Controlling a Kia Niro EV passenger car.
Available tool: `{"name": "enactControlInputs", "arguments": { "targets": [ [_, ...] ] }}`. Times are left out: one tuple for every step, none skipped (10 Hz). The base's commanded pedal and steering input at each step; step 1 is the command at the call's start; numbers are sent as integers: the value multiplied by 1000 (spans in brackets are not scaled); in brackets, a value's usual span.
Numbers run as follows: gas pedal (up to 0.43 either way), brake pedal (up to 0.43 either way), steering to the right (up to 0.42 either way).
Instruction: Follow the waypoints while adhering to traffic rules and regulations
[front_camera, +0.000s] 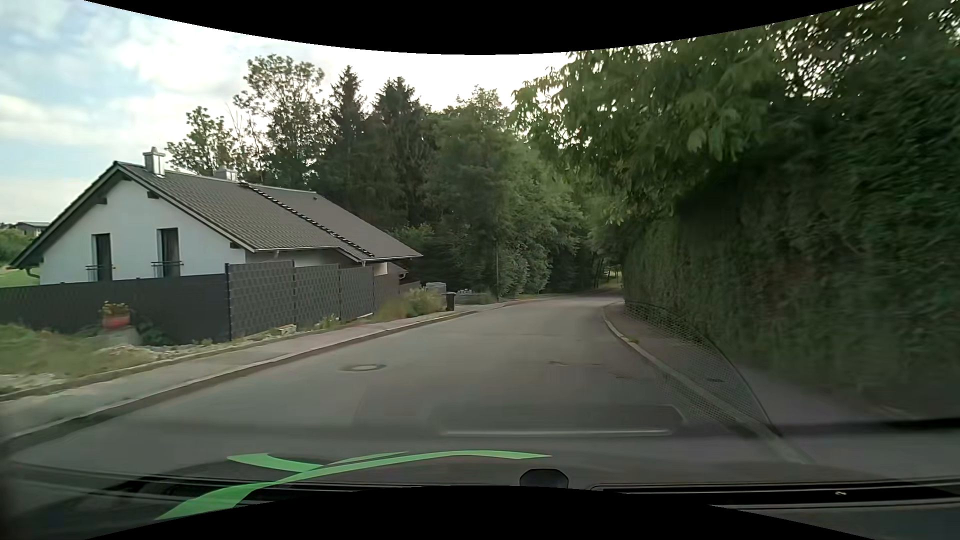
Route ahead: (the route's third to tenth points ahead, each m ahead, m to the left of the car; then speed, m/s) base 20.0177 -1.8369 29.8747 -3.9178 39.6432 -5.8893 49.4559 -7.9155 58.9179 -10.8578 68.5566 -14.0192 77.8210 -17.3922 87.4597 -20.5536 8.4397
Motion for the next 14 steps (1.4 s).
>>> {"name": "enactControlInputs", "arguments": {
  "targets": [
    [0,0,37],
    [0,0,37],
    [0,0,37],
    [0,0,37],
    [0,0,36],
    [0,0,34],
    [0,0,34],
    [0,0,34],
    [0,0,34],
    [0,0,34],
    [0,0,35],
    [0,0,35],
    [0,0,36],
    [0,0,36]
  ]
}}
